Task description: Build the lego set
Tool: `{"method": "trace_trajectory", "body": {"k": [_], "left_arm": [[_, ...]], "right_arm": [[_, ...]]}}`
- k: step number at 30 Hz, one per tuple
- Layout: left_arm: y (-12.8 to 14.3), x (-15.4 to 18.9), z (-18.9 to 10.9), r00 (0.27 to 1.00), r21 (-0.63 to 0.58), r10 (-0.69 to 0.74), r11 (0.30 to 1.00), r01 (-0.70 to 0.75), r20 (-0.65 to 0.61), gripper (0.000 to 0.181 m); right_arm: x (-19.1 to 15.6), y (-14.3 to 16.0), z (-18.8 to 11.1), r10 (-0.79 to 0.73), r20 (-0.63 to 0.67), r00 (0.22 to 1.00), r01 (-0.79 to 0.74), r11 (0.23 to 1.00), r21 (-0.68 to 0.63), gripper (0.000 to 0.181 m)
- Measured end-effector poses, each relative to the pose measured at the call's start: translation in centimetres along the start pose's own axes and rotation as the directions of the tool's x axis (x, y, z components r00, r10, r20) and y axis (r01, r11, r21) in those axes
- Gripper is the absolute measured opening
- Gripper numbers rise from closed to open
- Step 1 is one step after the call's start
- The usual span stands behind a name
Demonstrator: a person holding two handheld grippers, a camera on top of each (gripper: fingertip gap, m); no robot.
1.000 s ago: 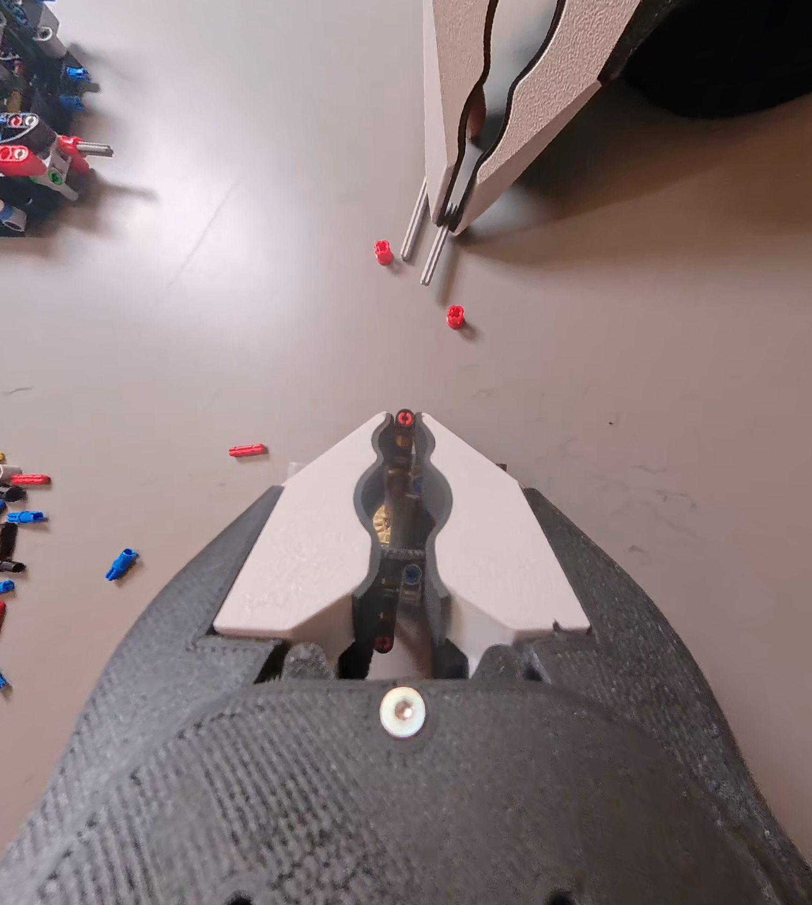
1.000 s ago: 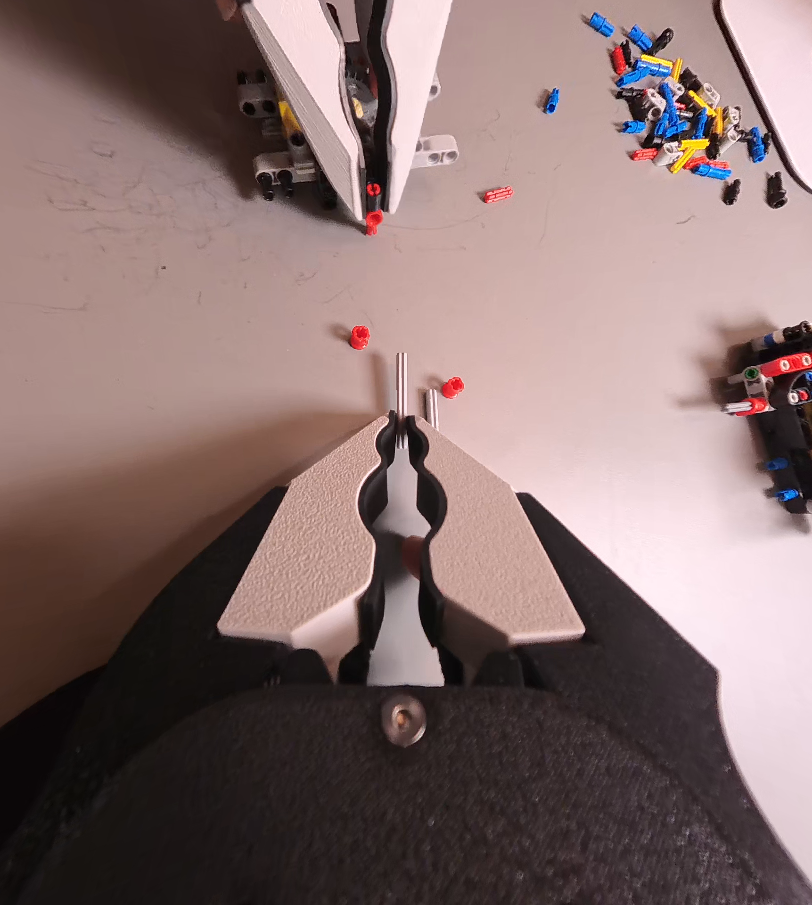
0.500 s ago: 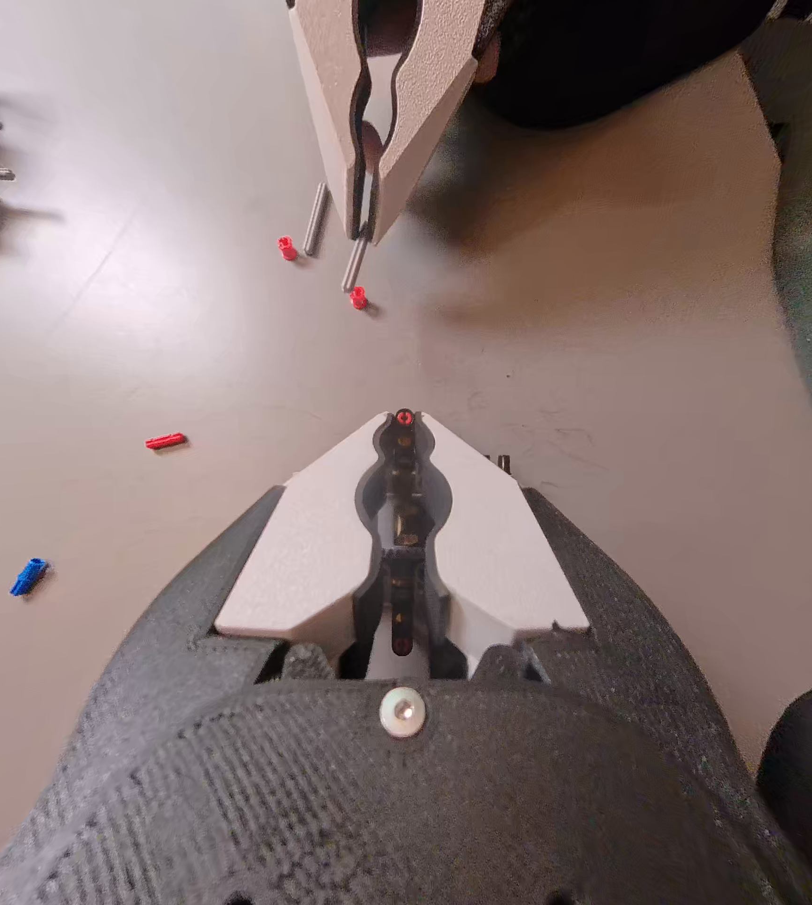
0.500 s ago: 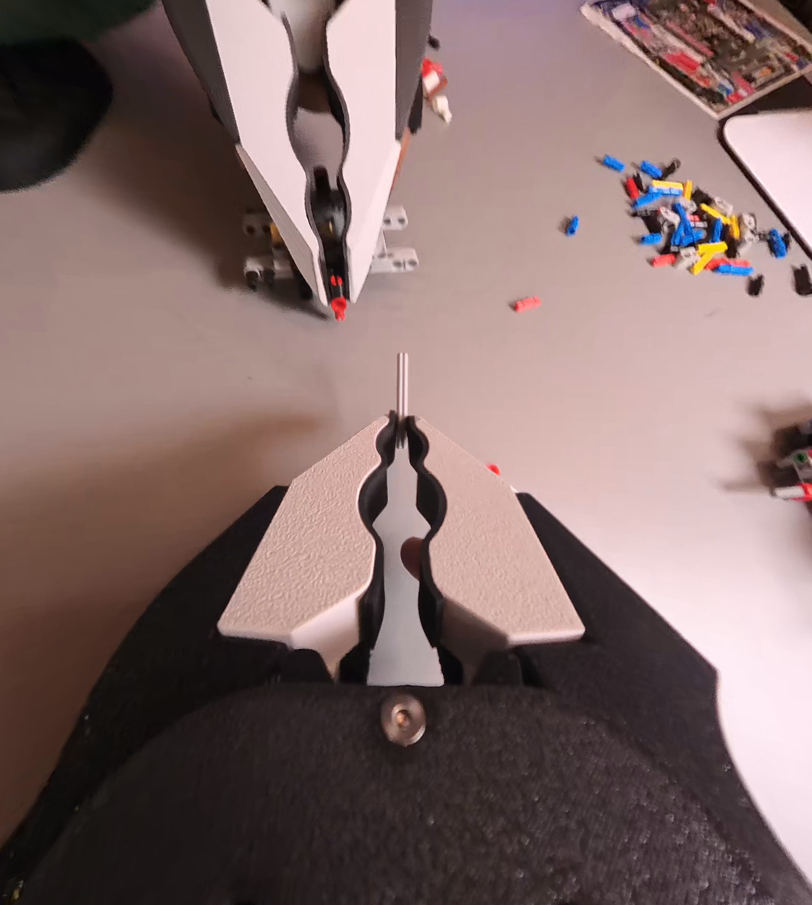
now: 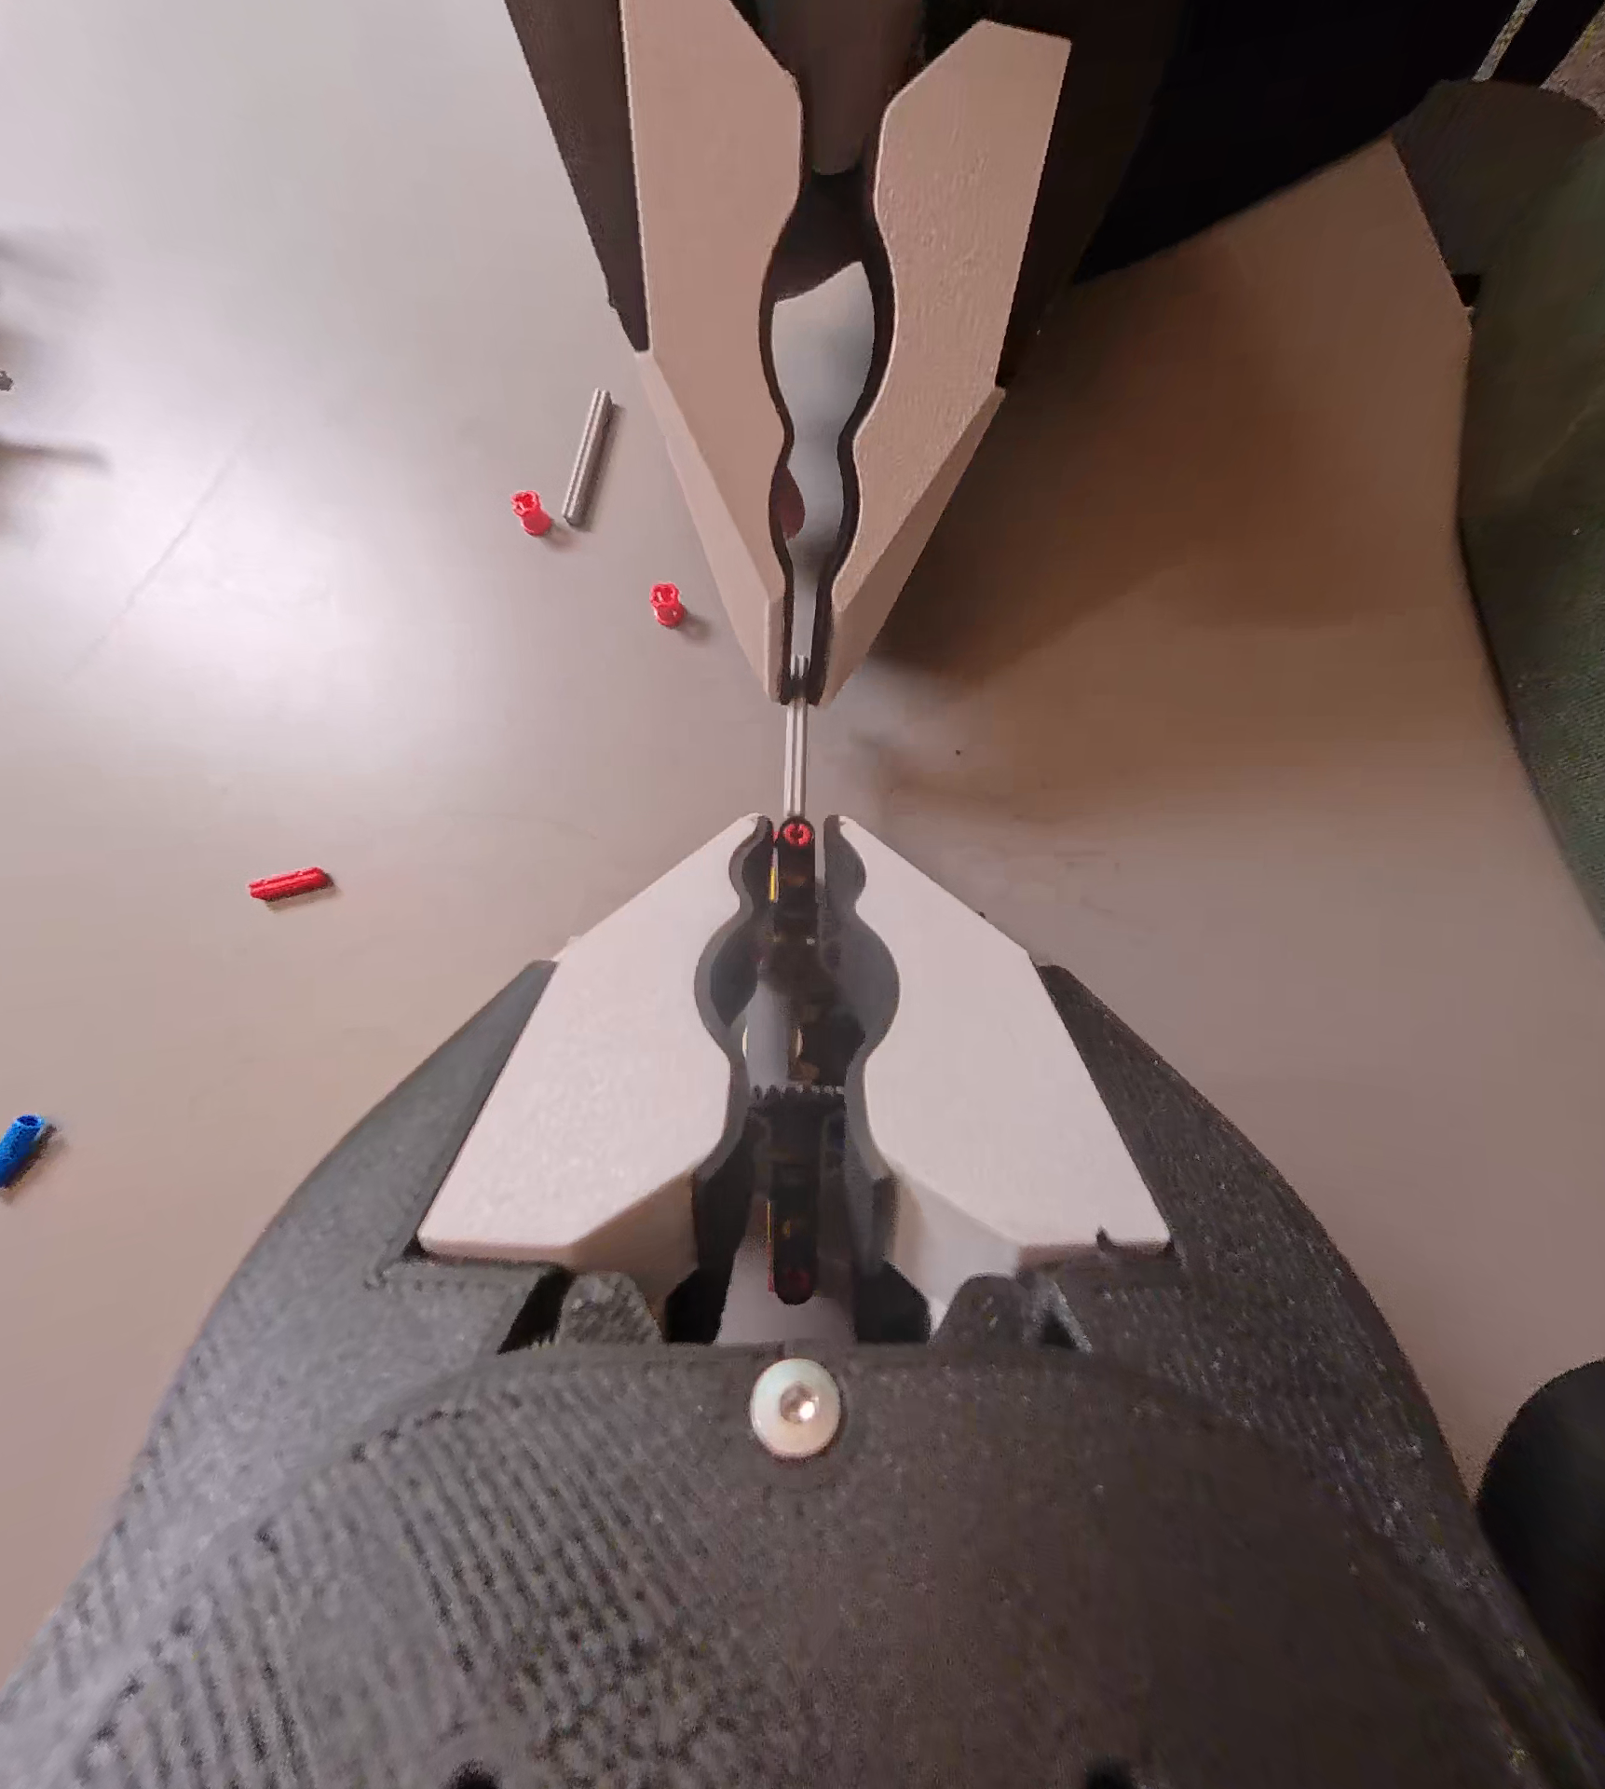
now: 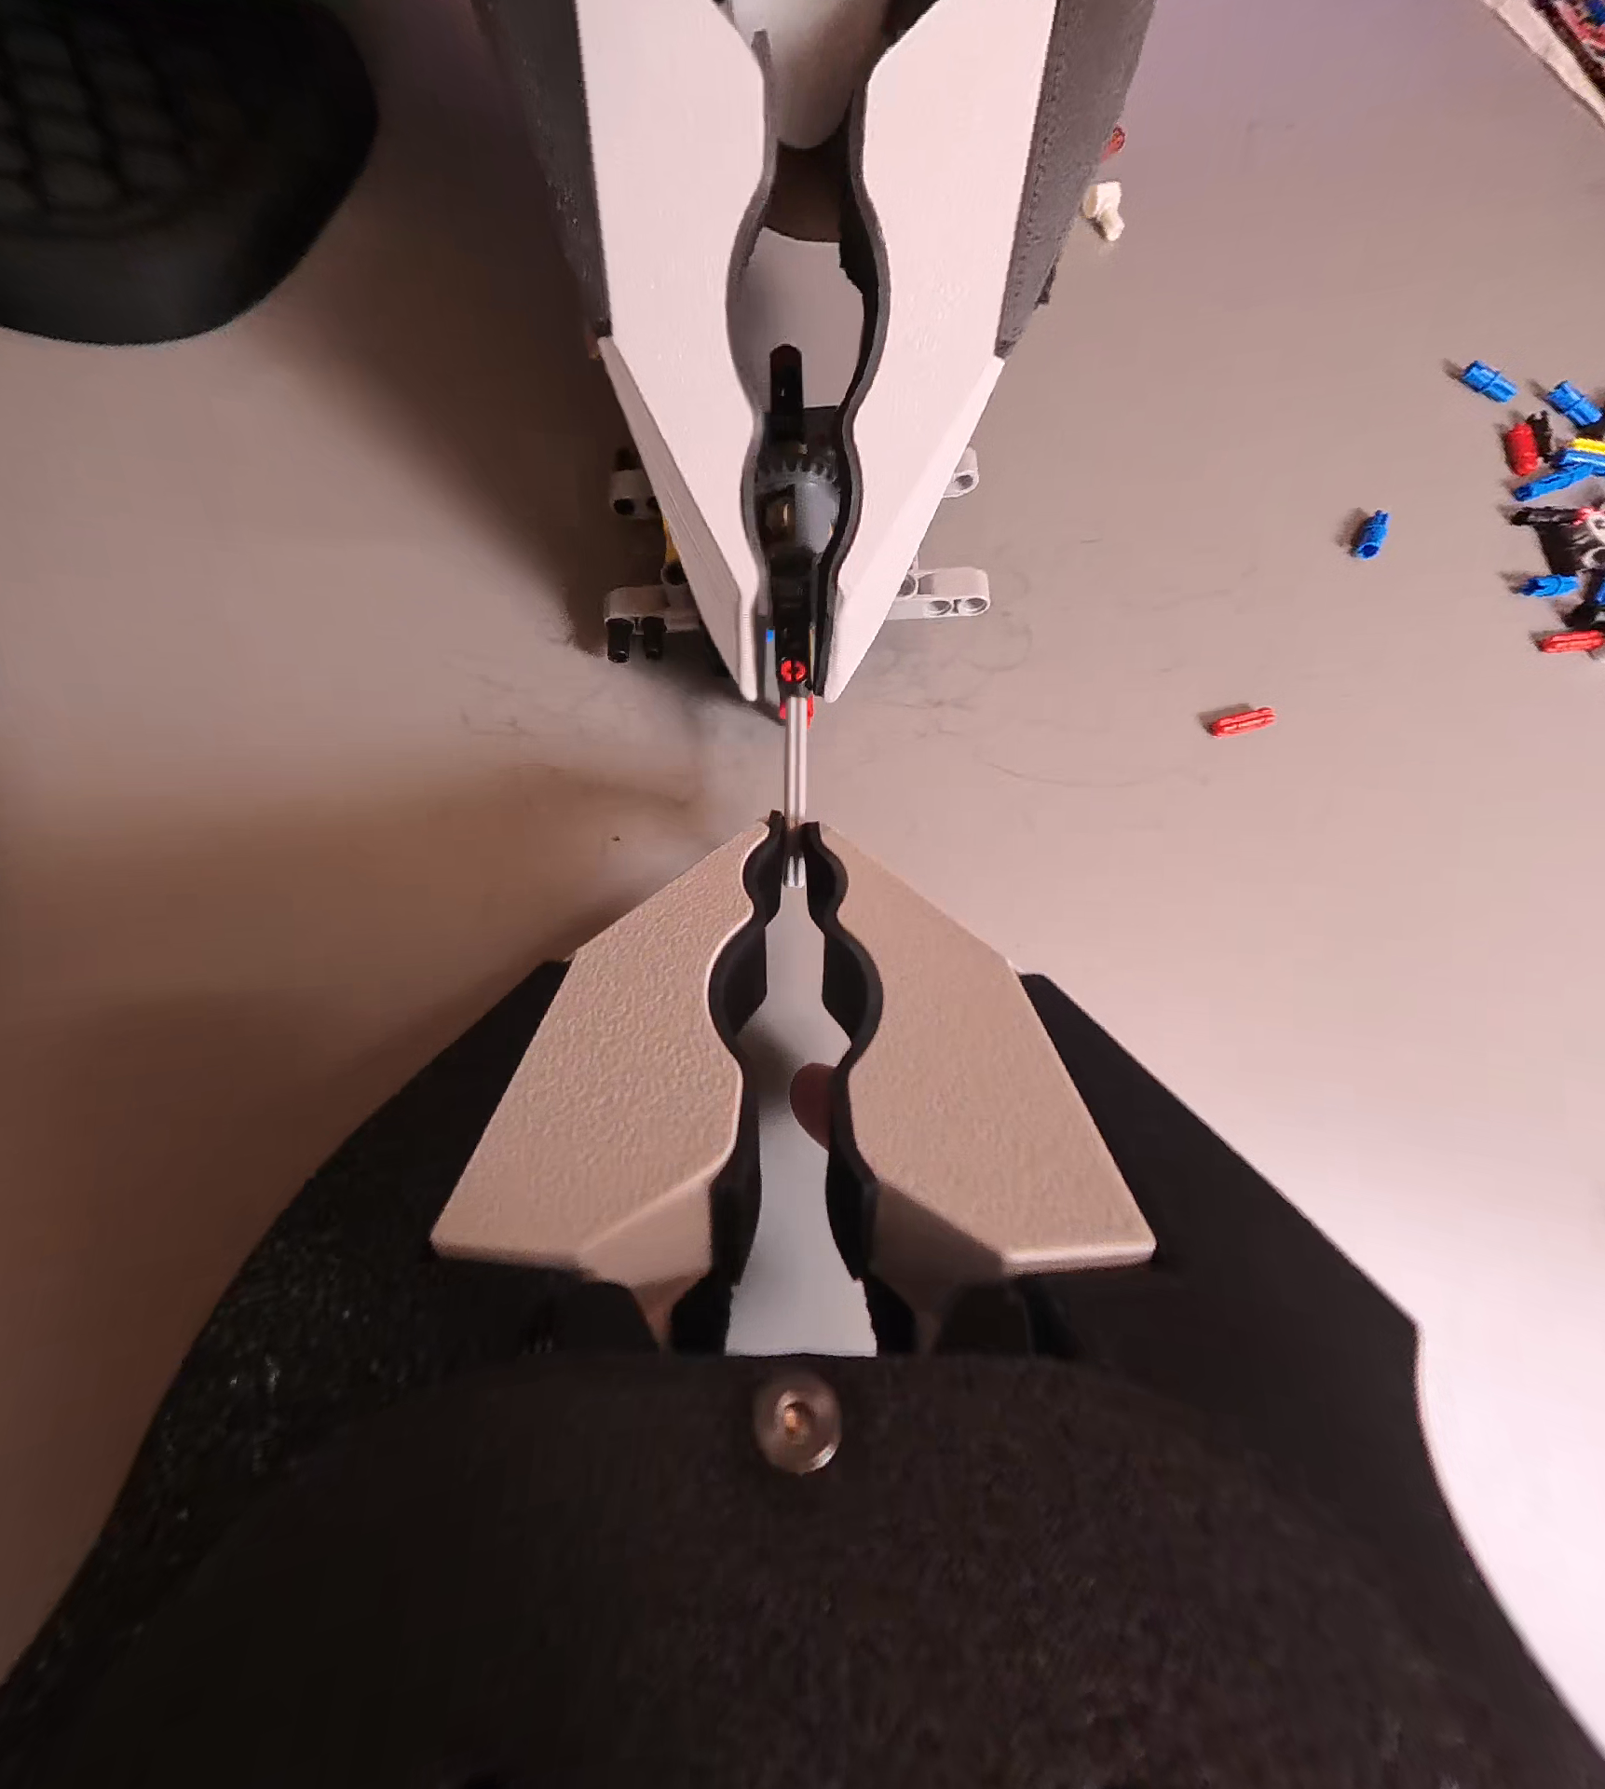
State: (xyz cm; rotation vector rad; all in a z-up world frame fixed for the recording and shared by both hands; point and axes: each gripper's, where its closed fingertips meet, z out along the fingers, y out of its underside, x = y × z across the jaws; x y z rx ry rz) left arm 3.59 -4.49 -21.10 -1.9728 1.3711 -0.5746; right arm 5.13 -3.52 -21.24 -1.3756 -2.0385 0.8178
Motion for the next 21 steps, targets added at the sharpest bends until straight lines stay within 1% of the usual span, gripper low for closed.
{"method": "trace_trajectory", "body": {"k": [1, 5, 8, 12, 15, 18, 21], "left_arm": [[-0.1, 0.0, 0.0, 1.000, 0.002, 0.001, 1.000, -0.001, 0.001, 0.009], [-0.6, 0.1, -0.3, 1.000, 0.020, 0.010, 1.000, -0.010, 0.014, 0.012], [-1.2, 0.3, -0.3, 0.999, 0.029, 0.027, 0.999, -0.027, 0.029, 0.012], [-1.7, 0.5, -0.1, 0.999, 0.044, 0.033, 0.998, -0.034, 0.028, 0.003], [-2.0, 0.5, -0.1, 0.999, 0.058, 0.039, 0.998, -0.040, 0.033, 0.002], [-2.5, 0.6, -0.5, 0.999, 0.109, 0.019, 0.994, -0.022, 0.027, 0.002], [-3.2, 0.9, -1.2, 0.997, 0.198, -0.063, 0.978, 0.071, -0.049, 0.002]], "right_arm": [[0.0, 0.0, -0.1, 0.003, -0.001, 1.000, -0.003, 1.000, 0.003, 0.002], [0.0, 0.0, -0.3, 0.017, 0.004, 1.000, -0.017, 1.000, 0.025, 0.002], [-0.3, -0.6, -0.7, 0.014, 0.024, 1.000, -0.015, 0.997, 0.073, 0.002], [-0.4, -0.9, -1.2, 0.014, 0.030, 0.999, -0.017, 0.994, 0.109, 0.002], [-0.5, -1.0, -1.5, 0.001, 0.019, 1.000, -0.003, 0.991, 0.130, 0.002], [-0.5, -1.5, -2.0, -0.022, 0.001, 1.000, 0.022, 0.981, 0.193, 0.003], [-0.6, -2.5, -3.0, -0.055, -0.010, 0.998, 0.056, 0.953, 0.297, 0.008]]}}
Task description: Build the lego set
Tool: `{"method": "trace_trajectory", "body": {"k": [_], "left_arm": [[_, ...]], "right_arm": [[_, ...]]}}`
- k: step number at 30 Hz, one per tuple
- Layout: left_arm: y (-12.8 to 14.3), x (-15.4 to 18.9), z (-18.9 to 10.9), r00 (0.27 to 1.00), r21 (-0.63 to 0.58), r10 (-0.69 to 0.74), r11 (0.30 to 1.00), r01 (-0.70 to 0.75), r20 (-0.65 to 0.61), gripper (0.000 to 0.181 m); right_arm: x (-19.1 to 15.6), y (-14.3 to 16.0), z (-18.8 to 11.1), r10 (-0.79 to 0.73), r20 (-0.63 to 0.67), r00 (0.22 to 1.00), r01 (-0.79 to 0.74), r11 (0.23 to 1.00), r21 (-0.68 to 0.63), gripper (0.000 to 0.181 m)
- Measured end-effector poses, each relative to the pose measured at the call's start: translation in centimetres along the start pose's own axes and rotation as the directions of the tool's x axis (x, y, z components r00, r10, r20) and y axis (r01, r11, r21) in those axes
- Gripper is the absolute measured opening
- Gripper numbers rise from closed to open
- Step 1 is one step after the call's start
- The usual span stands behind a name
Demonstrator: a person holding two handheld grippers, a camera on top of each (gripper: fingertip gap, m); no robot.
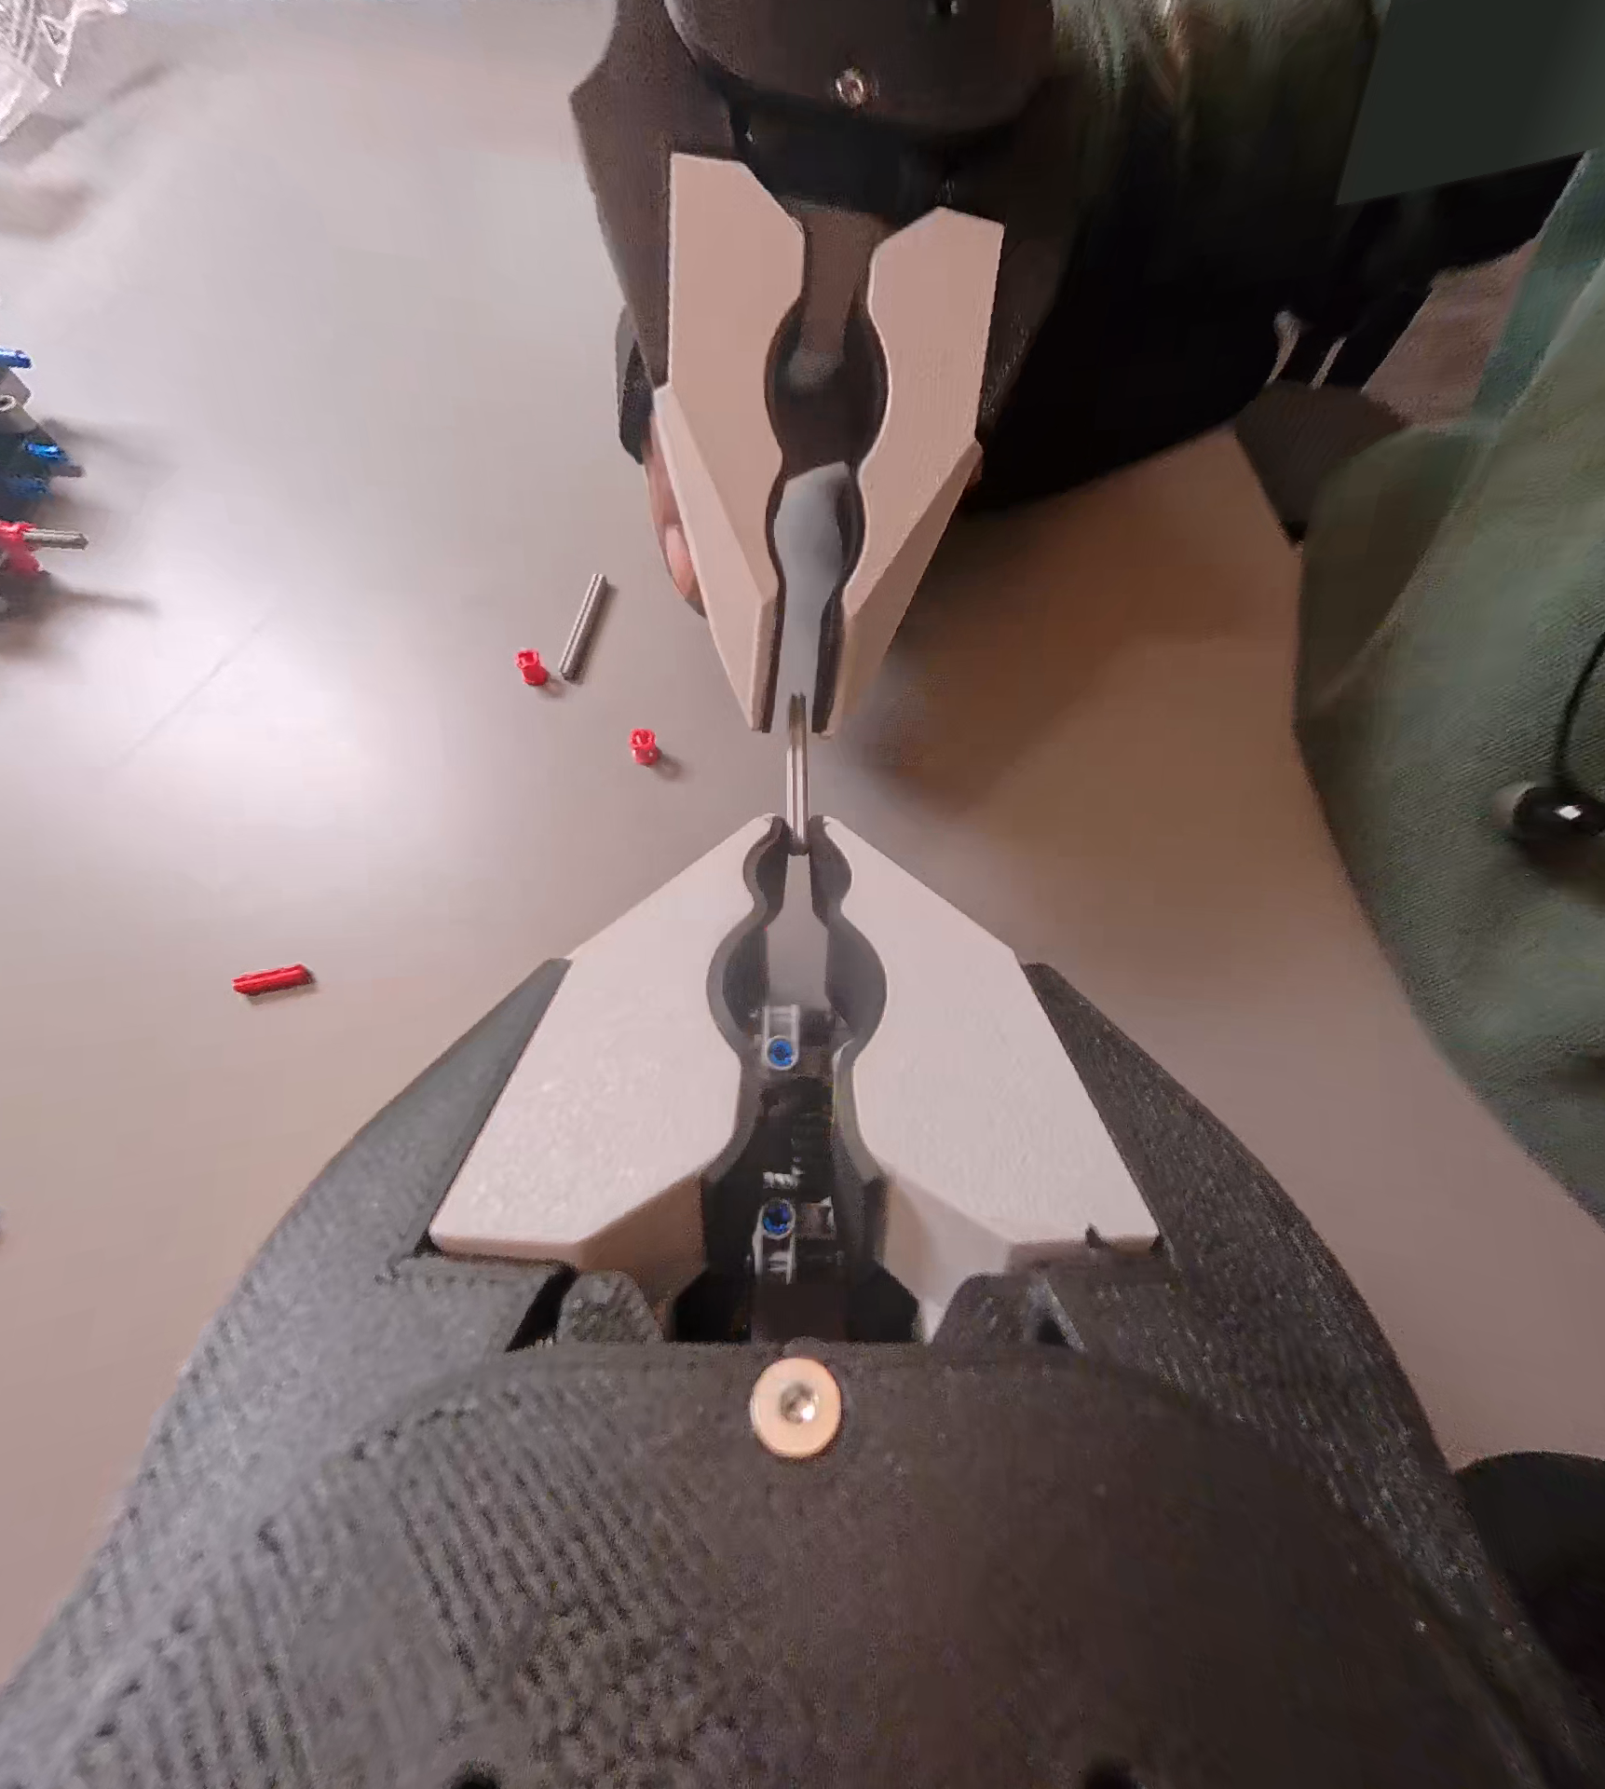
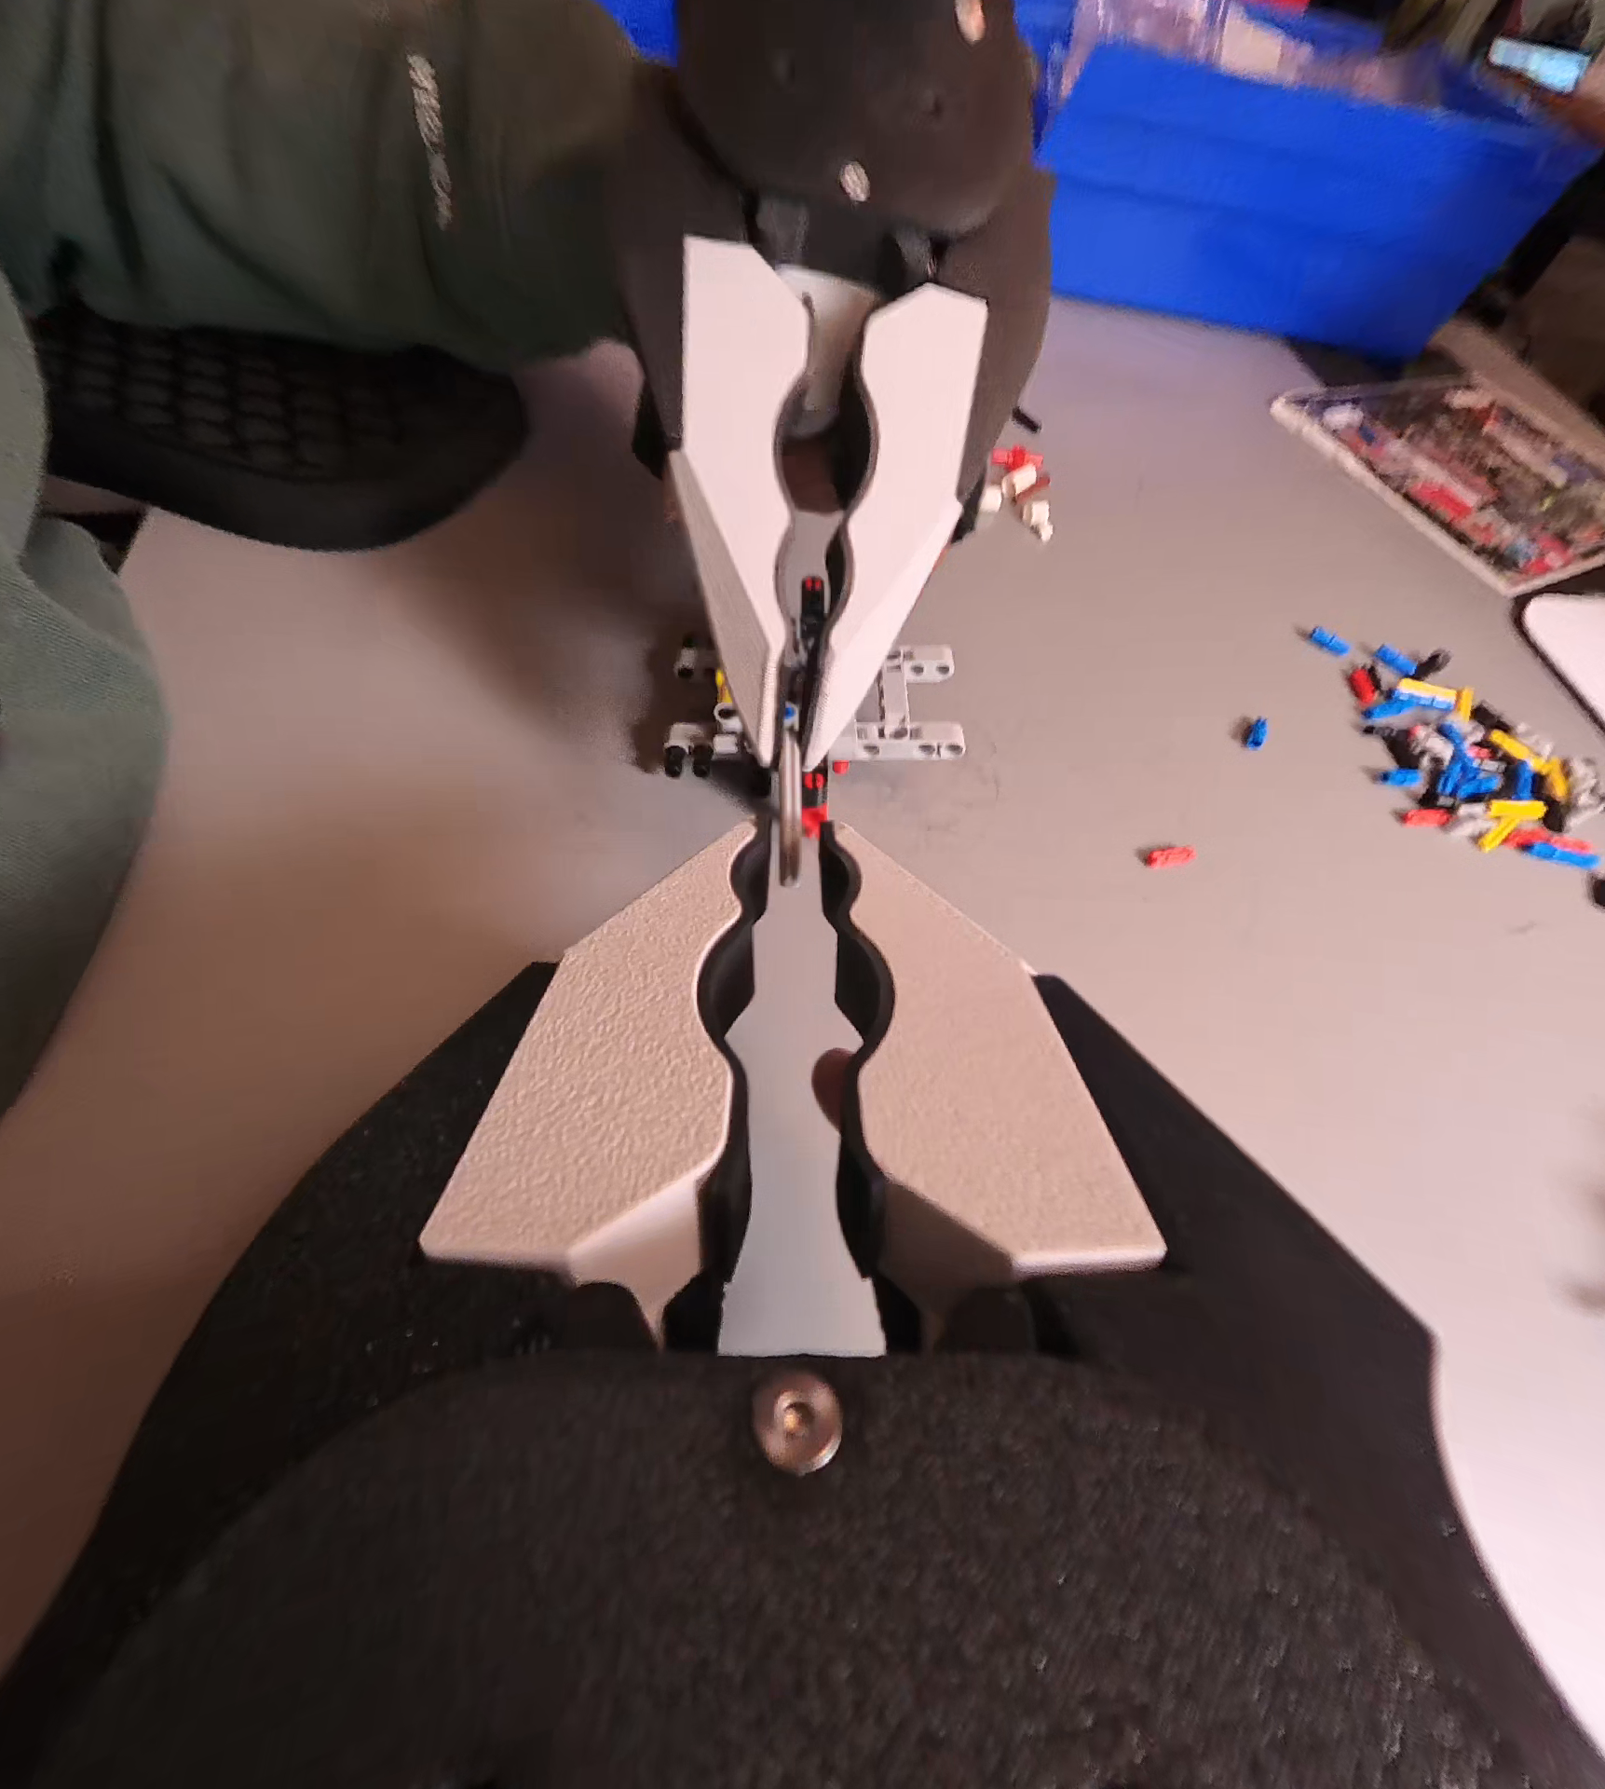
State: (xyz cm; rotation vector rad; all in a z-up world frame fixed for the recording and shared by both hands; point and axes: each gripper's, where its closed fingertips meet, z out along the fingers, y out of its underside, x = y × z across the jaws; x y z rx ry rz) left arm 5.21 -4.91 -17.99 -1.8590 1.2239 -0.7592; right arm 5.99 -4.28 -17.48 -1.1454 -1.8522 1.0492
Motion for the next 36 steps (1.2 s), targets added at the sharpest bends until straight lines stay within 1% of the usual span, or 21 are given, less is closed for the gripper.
{"method": "trace_trajectory", "body": {"k": [3, 7, 11, 15, 23, 25, 26, 28, 29, 31, 33, 36], "left_arm": [[-0.7, 0.5, -0.7, 0.989, 0.078, -0.110, 0.990, 0.118, -0.101, 0.002], [-1.6, 1.3, -1.3, 0.947, 0.131, -0.216, 0.959, 0.252, -0.237, 0.002], [-2.2, 1.7, -1.7, 0.908, 0.147, -0.270, 0.933, 0.329, -0.321, 0.002], [-2.4, 2.0, -1.8, 0.883, 0.148, -0.296, 0.918, 0.369, -0.365, 0.002], [-2.5, 2.2, -1.6, 0.876, 0.147, -0.301, 0.914, 0.378, -0.377, 0.002], [-2.4, 1.8, -1.6, 0.896, 0.149, -0.290, 0.923, 0.354, -0.337, 0.002], [-2.2, 1.4, -1.7, 0.914, 0.146, -0.279, 0.932, 0.331, -0.295, 0.003], [-1.6, 0.2, -2.0, 0.951, 0.118, -0.253, 0.954, 0.276, -0.177, 0.015], [-1.1, -0.5, -2.0, 0.968, 0.085, -0.232, 0.967, 0.241, -0.098, 0.018], [0.4, -1.6, -1.8, 0.987, -0.024, -0.154, 0.988, 0.155, 0.051, 0.020], [1.2, -1.5, -1.3, 0.991, -0.118, -0.083, 0.989, 0.094, 0.102, 0.023], [2.8, -1.7, -0.4, 0.990, -0.260, -0.022, 0.964, 0.059, 0.142, 0.022]], "right_arm": [[-0.4, -1.2, -0.6, -0.068, -0.006, 0.998, 0.068, 0.994, 0.083, 0.011], [-0.9, -1.8, -0.8, -0.179, -0.034, 0.983, 0.182, 0.977, 0.113, 0.012], [-1.2, -2.3, -1.0, -0.234, -0.057, 0.971, 0.239, 0.961, 0.137, 0.010], [-1.5, -3.0, -1.4, -0.250, -0.061, 0.966, 0.257, 0.951, 0.172, 0.006], [-1.5, -3.3, -1.3, -0.244, -0.063, 0.968, 0.252, 0.951, 0.179, 0.003], [-1.3, -3.2, -1.3, -0.219, -0.060, 0.974, 0.226, 0.958, 0.174, 0.003], [-1.0, -3.0, -1.4, -0.205, -0.058, 0.977, 0.211, 0.963, 0.166, 0.003], [-0.2, -2.4, -1.8, -0.165, -0.057, 0.985, 0.172, 0.974, 0.146, 0.003], [0.4, -2.0, -2.1, -0.141, -0.064, 0.988, 0.148, 0.980, 0.133, 0.003], [1.5, -1.0, -2.7, -0.096, -0.072, 0.993, 0.103, 0.989, 0.103, 0.003], [2.7, -0.2, -3.3, -0.059, -0.098, 0.993, 0.067, 0.995, 0.079, 0.003], [3.6, 0.4, -3.6, -0.024, -0.119, 0.993, 0.032, 0.997, 0.065, 0.003]]}}
